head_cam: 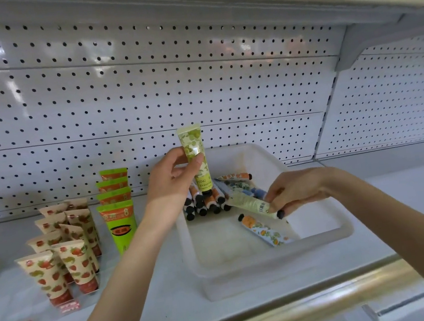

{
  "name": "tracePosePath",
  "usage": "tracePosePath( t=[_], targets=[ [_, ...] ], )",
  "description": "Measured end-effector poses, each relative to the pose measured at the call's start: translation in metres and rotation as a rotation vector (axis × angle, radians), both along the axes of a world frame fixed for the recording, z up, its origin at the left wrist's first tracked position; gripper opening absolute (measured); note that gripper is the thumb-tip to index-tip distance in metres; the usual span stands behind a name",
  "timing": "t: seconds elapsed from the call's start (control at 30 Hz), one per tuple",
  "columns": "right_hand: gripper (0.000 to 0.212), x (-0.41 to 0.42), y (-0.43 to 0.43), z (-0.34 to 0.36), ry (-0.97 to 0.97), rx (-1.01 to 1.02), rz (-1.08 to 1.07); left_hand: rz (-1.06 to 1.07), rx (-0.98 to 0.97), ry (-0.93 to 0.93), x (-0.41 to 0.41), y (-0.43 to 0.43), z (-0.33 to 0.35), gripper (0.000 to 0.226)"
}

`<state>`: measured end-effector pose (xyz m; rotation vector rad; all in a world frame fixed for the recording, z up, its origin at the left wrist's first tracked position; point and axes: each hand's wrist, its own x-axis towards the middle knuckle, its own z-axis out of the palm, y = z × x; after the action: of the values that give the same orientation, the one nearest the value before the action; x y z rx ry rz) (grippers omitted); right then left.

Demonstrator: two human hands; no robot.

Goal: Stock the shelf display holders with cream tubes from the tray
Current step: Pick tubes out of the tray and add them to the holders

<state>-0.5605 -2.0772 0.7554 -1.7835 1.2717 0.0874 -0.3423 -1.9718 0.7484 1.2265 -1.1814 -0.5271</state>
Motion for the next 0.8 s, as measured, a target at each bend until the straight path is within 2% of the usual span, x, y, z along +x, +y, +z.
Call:
tracePosePath(
  t=[0.07, 0.17, 0.37, 0.63, 0.8],
  targets=[
    [0.031, -0.004, 0.009, 0.004, -0.108, 0.021, -0.045, -0.018, -0.012, 0.004, -0.002, 0.004, 0.004, 0.011],
    [0.024, -0.002, 0.026, 0.009, -0.306, 0.060, -0.093, -0.033, -0.041, 0.011, -0.004, 0.013, 0.010, 0.003],
    [0.017, 0.014, 0.067, 0.010, -0.664, 0.016, -0.173, -0.064, -0.047, 0.049, 0.004, 0.037, 0.013, 0.004],
    [0.020, 0.043, 0.108, -0.002, -0.711, -0.309, -0.266, -0.077, -0.102, 0.076, 0.005, 0.067, 0.011, 0.010],
    [0.025, 0.047, 0.122, -0.002, -0.778, -0.409, -0.256, -0.056, -0.125, 0.045, 0.007, 0.090, 0.013, 0.007]
  ],
)
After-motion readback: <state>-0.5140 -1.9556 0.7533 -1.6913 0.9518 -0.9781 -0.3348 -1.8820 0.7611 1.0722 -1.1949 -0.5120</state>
